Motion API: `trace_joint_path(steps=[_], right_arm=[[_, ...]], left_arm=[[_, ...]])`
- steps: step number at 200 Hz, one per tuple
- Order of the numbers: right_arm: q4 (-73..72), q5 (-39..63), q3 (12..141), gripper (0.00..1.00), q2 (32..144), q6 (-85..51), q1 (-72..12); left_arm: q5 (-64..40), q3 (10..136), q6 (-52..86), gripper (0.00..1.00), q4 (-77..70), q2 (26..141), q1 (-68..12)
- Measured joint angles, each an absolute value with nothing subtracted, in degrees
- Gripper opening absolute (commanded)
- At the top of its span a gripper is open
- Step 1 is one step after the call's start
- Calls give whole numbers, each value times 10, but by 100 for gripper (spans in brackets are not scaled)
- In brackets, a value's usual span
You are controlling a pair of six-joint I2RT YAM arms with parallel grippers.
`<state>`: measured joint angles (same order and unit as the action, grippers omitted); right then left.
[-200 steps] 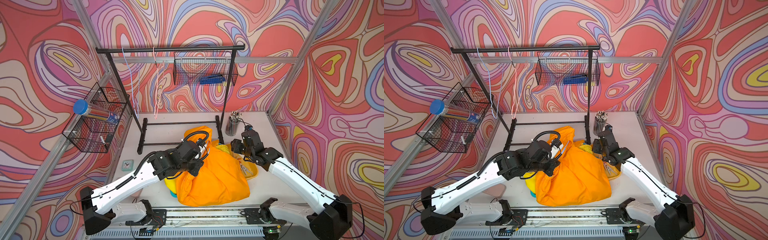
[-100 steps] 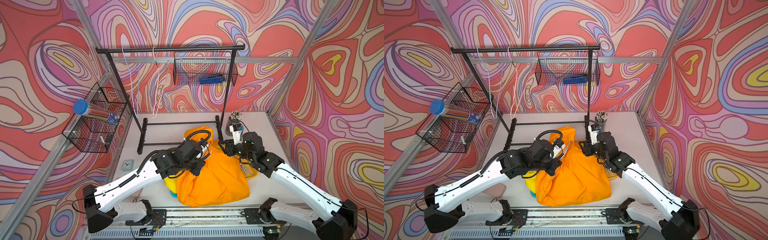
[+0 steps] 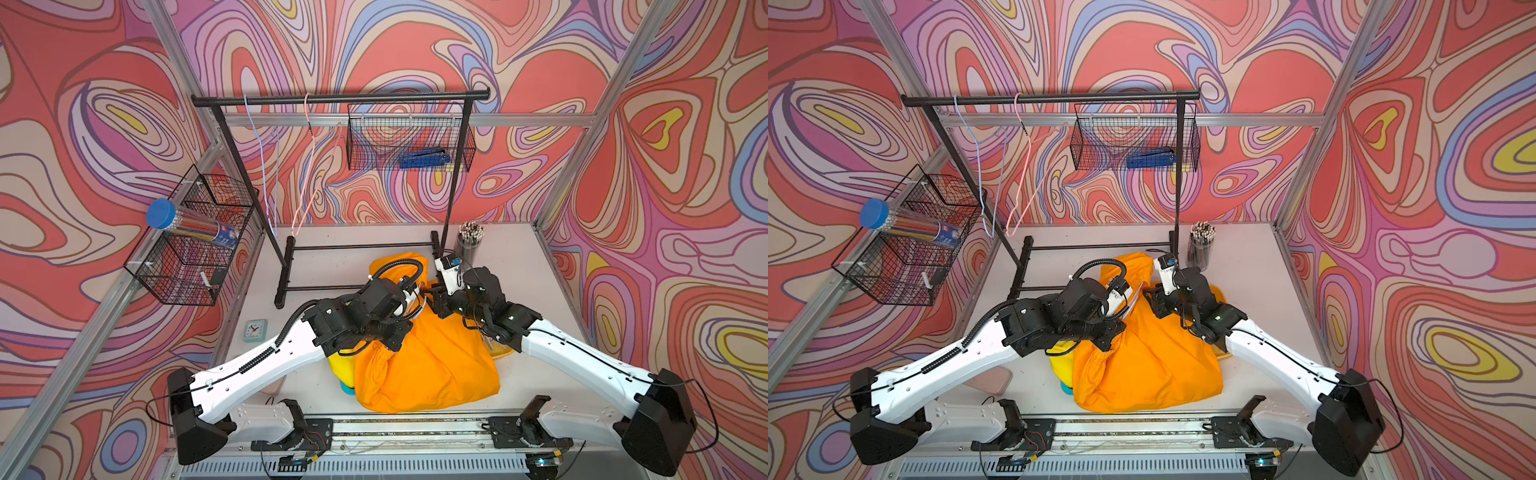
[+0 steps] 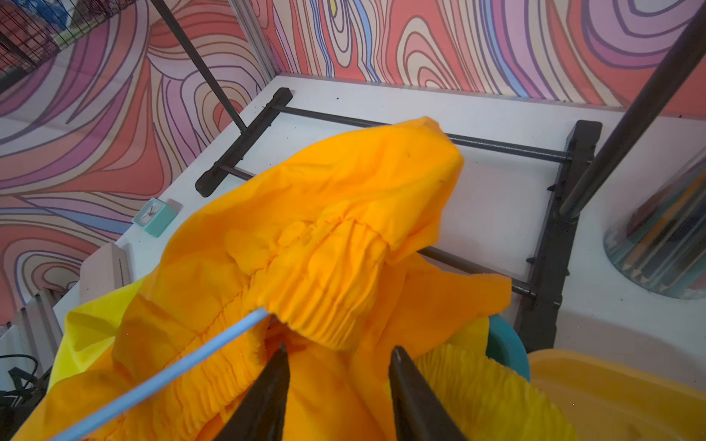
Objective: Remove the clothespins securing shorts to the hanger
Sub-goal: Remove the shorts from the hanger.
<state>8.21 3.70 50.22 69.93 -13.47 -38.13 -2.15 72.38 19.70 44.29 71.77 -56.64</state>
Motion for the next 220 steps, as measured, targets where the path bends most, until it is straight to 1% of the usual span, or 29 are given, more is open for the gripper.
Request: trace_joint_path(steps=[20, 42, 71, 117, 171, 220], right_arm=[[67, 22, 502, 41, 699, -132, -383], [44, 5, 502, 35, 699, -131, -383], [27, -6, 503, 18, 701, -128, -384], [17, -26, 508, 0, 713, -128, -384], [21, -40, 539, 0, 726, -132, -385], [72, -40, 642, 0, 770, -157, -384]], left_arm=[[-22, 724, 197, 0, 443, 718, -566], [-22, 724, 197, 0, 443, 718, -566], [-22, 724, 197, 0, 442, 718, -566], [-24, 724, 197, 0, 441, 718, -566], [-28, 721, 195, 0, 441, 710, -566], [-51, 709, 181, 0, 439, 700, -566]])
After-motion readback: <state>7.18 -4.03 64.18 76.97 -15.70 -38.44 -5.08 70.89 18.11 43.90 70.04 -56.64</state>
